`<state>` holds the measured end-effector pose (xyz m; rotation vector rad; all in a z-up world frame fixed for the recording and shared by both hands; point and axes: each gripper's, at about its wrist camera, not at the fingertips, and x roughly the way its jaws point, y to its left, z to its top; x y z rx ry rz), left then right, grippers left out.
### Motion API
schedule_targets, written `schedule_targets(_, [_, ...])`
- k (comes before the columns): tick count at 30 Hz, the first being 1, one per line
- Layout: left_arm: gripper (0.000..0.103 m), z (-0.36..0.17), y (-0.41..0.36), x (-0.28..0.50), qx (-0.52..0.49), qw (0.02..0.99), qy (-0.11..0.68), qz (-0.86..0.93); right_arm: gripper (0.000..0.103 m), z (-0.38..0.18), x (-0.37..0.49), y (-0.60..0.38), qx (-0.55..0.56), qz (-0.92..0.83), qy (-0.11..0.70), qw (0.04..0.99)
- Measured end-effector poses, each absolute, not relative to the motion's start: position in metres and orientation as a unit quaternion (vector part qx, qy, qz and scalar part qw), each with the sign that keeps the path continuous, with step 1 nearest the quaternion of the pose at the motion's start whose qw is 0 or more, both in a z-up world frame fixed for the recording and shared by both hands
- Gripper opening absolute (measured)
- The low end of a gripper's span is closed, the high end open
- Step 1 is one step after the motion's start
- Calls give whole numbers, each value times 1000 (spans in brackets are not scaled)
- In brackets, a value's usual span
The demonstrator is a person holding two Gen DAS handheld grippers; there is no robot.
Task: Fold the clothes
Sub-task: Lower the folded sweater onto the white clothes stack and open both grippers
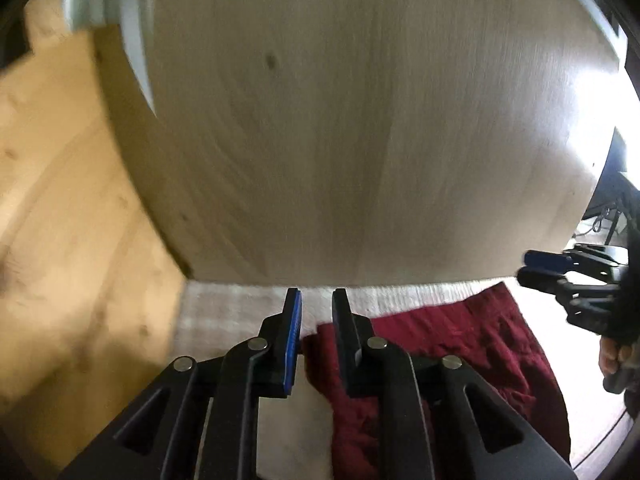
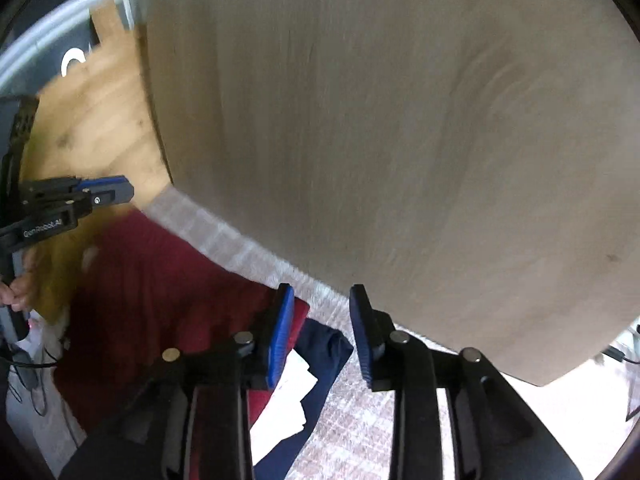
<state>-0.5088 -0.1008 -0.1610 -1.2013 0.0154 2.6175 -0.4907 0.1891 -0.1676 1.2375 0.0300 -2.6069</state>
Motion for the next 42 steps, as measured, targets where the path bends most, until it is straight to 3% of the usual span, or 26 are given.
schedule_targets(5, [13,-140,-112,-454,-388,166,-21,906,29,-150,-448,168,401,-891,9,212])
schedule_targets(9, [16,-171,-86,-419,-420,210,7,883,29,-172,-429,142,424,-873,49,235])
schedule_targets(12, [18,-208,-78,-427,-461,192,22,866,29,-194,-420,135,442,-862,69,236])
schedule_targets(16, [5,-237,-91,-441,-487,173,-8,856,29,-212,-403,141,448,-856,119,229])
schedule_targets(19, [5,-238,-94,-439,-486,173,-11,856,29,-206,-388,152,447,-857,140,213])
schedule_targets(24, [5,-232,-96,-436,-487,174,6,856,29,-168,-356,155,410,-875,106,234])
schedule_targets(29, [6,-223,-98,-429,-487,165,1,858,29,-197,-326,132,449,-840,169,252])
schedule_targets(32, [6,-212,-104,-416,-482,146,12,864,29,-208,-304,150,488,-823,153,248])
schedule_targets(34, [15,-201,-119,-395,-474,118,27,872,30,-213,-289,164,509,-815,137,241])
schedule_targets(38, [14,-186,-150,-341,-472,85,9,878,55,-206,-254,202,519,-832,64,184])
schedule_targets(42, [16,-169,-151,-274,-464,78,-5,883,55,-198,-220,239,524,-843,-11,125])
